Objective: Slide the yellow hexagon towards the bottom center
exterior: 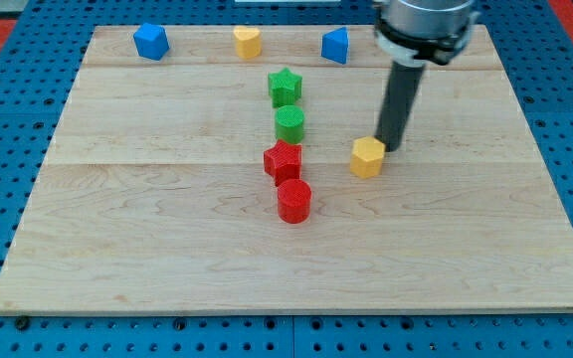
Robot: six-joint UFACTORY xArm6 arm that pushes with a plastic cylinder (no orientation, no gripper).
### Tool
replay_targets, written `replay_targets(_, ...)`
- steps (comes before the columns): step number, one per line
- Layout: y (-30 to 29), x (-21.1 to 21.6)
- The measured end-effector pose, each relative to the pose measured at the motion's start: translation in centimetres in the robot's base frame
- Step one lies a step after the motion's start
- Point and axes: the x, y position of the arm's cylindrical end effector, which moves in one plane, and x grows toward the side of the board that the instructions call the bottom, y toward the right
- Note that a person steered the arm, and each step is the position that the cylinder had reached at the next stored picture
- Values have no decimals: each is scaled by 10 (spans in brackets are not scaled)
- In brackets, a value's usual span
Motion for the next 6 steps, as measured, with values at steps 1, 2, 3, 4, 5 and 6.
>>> replay_targets(1, -38, 22)
replay_targets(2, -39, 51)
replay_targets(3, -39, 41)
replay_targets(4, -35, 21)
replay_targets(5, -74, 38)
replay_targets(6, -67, 77)
